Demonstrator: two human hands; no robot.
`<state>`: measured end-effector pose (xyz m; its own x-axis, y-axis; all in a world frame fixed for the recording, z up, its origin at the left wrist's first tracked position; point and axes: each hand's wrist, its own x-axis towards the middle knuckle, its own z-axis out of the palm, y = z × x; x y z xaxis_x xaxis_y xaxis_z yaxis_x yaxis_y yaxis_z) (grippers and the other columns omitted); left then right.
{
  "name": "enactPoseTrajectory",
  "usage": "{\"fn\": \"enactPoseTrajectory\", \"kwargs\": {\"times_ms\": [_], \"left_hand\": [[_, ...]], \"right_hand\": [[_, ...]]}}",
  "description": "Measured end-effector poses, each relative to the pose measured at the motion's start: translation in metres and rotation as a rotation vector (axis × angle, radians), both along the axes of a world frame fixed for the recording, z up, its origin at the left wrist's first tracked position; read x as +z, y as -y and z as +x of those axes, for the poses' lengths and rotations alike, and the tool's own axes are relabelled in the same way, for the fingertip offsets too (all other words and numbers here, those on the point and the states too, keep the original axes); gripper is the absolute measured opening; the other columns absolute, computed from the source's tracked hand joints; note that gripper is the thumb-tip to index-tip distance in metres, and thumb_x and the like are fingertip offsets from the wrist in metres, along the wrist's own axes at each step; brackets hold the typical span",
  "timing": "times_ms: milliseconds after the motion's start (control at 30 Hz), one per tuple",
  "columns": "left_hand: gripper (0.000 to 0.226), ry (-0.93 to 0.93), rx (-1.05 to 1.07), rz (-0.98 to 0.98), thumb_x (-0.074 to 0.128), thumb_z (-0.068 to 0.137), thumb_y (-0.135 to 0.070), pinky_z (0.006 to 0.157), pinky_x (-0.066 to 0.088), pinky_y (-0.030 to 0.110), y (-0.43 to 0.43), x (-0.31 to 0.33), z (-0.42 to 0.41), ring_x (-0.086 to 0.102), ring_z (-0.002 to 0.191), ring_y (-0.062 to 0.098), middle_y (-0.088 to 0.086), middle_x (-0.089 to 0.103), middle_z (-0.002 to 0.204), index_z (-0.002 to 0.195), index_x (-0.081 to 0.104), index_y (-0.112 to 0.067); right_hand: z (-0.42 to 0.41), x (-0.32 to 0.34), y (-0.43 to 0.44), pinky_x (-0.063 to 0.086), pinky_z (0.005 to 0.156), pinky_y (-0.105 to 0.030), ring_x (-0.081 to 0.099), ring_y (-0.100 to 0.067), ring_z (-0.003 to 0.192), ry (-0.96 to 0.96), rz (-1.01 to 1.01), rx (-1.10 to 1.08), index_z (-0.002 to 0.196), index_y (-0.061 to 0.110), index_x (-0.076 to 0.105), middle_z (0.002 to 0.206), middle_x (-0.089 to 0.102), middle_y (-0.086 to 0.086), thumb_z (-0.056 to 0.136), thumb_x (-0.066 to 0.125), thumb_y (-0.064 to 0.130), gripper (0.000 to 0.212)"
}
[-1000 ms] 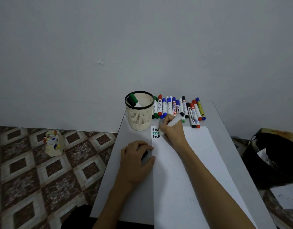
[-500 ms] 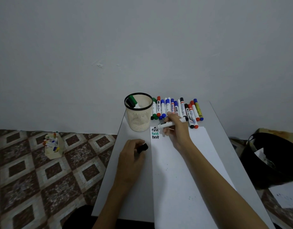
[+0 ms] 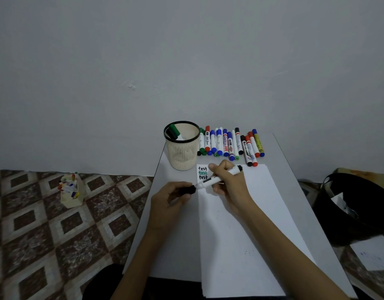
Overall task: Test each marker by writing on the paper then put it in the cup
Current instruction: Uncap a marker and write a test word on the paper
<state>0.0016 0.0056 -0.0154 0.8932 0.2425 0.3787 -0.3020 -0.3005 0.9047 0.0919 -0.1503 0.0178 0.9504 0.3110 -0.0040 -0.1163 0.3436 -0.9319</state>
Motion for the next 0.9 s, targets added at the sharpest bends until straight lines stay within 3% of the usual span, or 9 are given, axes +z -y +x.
{"fn": "enactPoseTrajectory", "kwargs": {"times_ms": [133,267,367,500,600,733,900], "left_hand": [[0.025,-0.006,0.012,-0.077,0.064,0.081,0.003,0.085,0.051,0.025,-0.002,0.003,0.0,0.067,0.095,0.015,0.003,0.071,0.099,0.104,0.067,-0.007],[0.025,-0.018,0.013,-0.144,0.064,0.08,0.006,0.082,0.051,0.021,-0.001,0.006,-0.001,0.067,0.093,0.015,0.005,0.071,0.097,0.103,0.067,-0.003],[0.023,-0.03,0.009,-0.197,0.066,0.079,0.005,0.081,0.052,0.021,0.0,0.006,-0.001,0.068,0.091,0.016,0.005,0.072,0.094,0.1,0.068,-0.004],[0.024,-0.047,-0.002,-0.202,0.068,0.076,0.006,0.076,0.053,0.02,-0.002,0.005,-0.002,0.069,0.084,0.016,0.001,0.074,0.089,0.093,0.07,-0.011],[0.026,-0.055,0.0,-0.161,0.069,0.075,0.007,0.075,0.053,0.02,-0.003,0.005,-0.002,0.069,0.082,0.015,-0.003,0.074,0.087,0.09,0.071,-0.014],[0.024,-0.02,0.02,-0.089,0.07,0.074,0.006,0.077,0.053,0.02,-0.003,0.005,-0.003,0.069,0.083,0.013,-0.003,0.073,0.087,0.09,0.072,-0.012],[0.021,0.026,0.021,-0.008,0.069,0.074,0.008,0.078,0.053,0.02,-0.005,0.004,-0.002,0.068,0.083,0.013,-0.002,0.072,0.086,0.09,0.072,-0.007]], "right_hand": [[-0.011,0.002,0.002,0.057,0.057,-0.033,0.065,-0.028,0.06,-0.062,0.012,0.19,0.079,0.0,0.059,0.079,0.068,-0.021,0.084,0.066,0.007,0.011],[-0.008,0.009,0.016,0.06,0.072,-0.037,0.071,-0.035,0.077,-0.082,-0.055,0.293,0.092,-0.004,0.067,0.094,0.069,-0.029,0.081,0.064,-0.006,0.011],[-0.003,0.017,0.025,0.06,0.068,-0.032,0.072,-0.029,0.073,0.067,-0.342,0.287,0.092,0.001,0.072,0.091,0.072,-0.02,0.077,0.072,-0.003,0.015],[-0.003,0.019,0.027,0.052,0.051,-0.024,0.06,-0.015,0.048,0.315,-0.641,0.325,0.095,0.008,0.076,0.069,0.071,-0.009,0.079,0.076,0.011,0.017],[-0.008,0.014,0.025,0.044,0.047,-0.019,0.049,-0.012,0.042,0.352,-0.654,0.318,0.095,0.009,0.076,0.068,0.07,-0.005,0.081,0.074,0.011,0.015],[-0.011,0.01,0.023,0.036,0.042,-0.024,0.042,-0.02,0.046,0.296,-0.588,0.32,0.091,0.011,0.077,0.069,0.068,-0.012,0.082,0.073,0.014,0.011],[-0.015,-0.002,0.022,0.028,0.041,-0.025,0.034,-0.017,0.04,0.243,-0.478,0.344,0.091,0.006,0.076,0.064,0.061,-0.015,0.086,0.069,0.014,0.012]]}}
